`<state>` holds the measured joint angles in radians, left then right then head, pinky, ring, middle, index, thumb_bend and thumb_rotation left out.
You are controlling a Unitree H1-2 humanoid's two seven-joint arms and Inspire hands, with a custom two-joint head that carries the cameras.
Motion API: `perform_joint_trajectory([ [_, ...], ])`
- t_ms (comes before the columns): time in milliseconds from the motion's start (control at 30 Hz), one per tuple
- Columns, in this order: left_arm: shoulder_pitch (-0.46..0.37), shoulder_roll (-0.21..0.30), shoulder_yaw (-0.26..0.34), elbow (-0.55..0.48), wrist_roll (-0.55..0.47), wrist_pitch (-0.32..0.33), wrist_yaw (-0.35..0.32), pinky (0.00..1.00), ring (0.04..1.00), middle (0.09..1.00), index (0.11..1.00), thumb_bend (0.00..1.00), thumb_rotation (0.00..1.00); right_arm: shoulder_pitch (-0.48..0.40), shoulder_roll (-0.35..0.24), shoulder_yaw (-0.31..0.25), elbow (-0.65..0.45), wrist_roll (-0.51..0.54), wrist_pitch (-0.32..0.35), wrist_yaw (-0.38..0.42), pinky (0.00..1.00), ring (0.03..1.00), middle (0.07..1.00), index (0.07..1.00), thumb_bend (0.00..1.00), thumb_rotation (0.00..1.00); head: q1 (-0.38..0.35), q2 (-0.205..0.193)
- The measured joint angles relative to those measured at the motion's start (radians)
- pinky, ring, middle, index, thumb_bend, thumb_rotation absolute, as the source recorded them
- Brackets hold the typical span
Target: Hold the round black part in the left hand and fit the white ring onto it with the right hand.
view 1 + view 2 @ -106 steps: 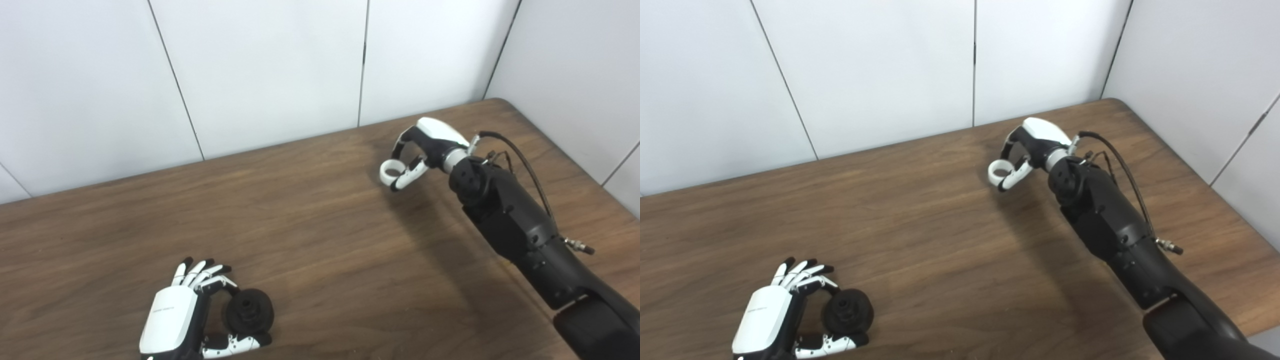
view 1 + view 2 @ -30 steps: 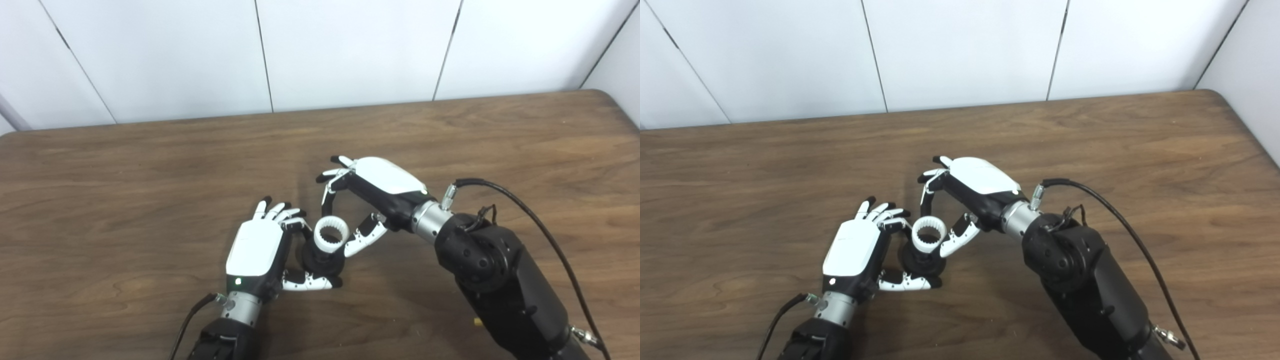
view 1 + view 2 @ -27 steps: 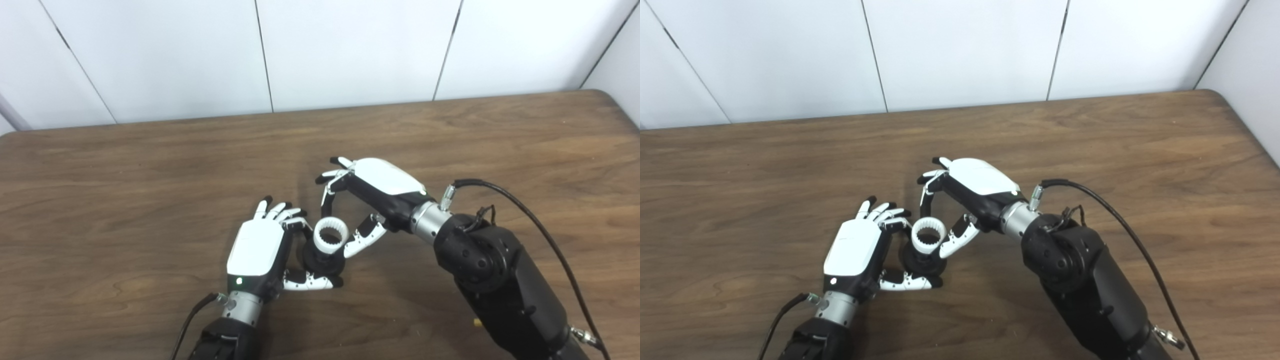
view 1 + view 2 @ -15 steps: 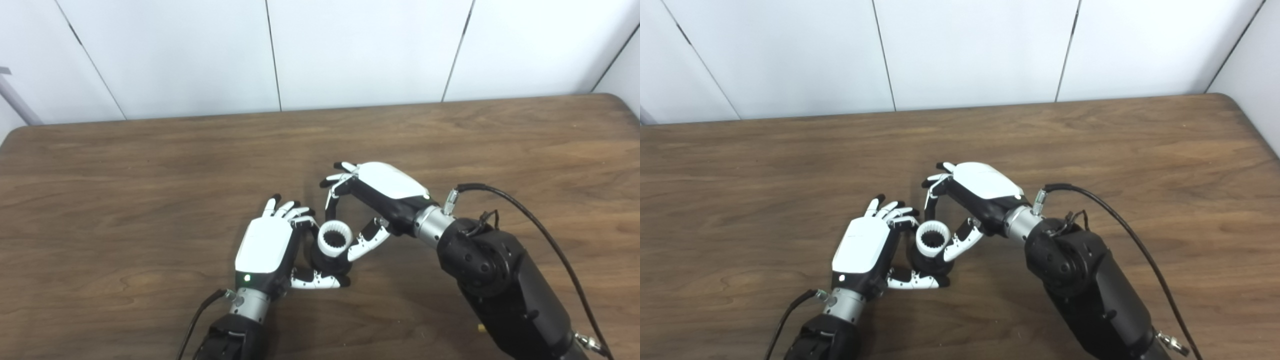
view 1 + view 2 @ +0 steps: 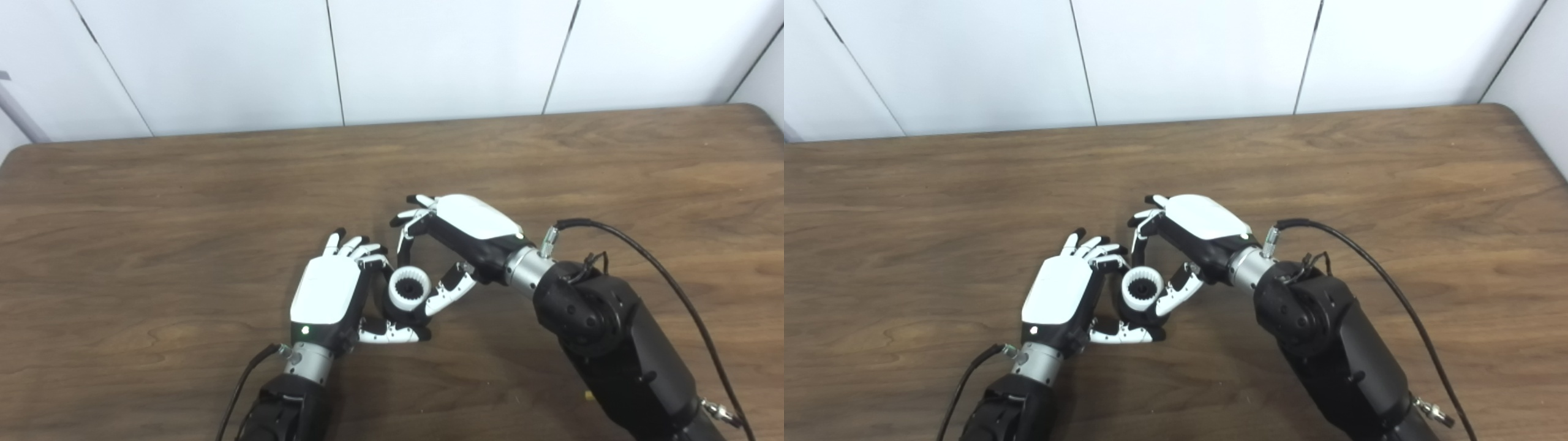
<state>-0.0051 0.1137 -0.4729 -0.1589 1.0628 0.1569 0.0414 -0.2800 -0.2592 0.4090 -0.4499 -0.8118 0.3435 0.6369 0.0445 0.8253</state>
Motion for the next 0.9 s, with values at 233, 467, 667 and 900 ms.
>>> perform_joint_trajectory([
  [233,0.0,0.0,-0.001,0.0,0.0,0.0,0.0,1.0,0.885,0.791,0.483,0.52,0.05,0.003,0.0,0.001,0.0,0.0,-0.004,-0.008,1.0,0.994,0.858,0.484,0.52,0.14,0.0,0.0],
  [467,0.0,0.0,-0.001,0.0,0.0,0.0,-0.001,1.0,0.887,0.79,0.483,0.52,0.05,0.003,-0.001,0.001,0.002,0.0,-0.007,-0.008,1.0,0.998,0.86,0.485,0.52,0.14,-0.002,0.003],
  [667,0.0,0.0,-0.001,0.0,0.0,0.0,-0.001,1.0,0.889,0.792,0.483,0.52,0.05,0.003,-0.001,0.001,0.003,0.0,-0.007,-0.008,1.0,1.0,0.863,0.485,0.52,0.14,-0.002,0.003],
  [900,0.0,0.0,-0.001,0.0,0.0,0.0,-0.001,1.0,0.884,0.789,0.483,0.52,0.05,0.004,-0.001,0.0,0.009,0.002,-0.006,-0.008,1.0,1.0,0.864,0.485,0.52,0.13,-0.006,0.005],
])
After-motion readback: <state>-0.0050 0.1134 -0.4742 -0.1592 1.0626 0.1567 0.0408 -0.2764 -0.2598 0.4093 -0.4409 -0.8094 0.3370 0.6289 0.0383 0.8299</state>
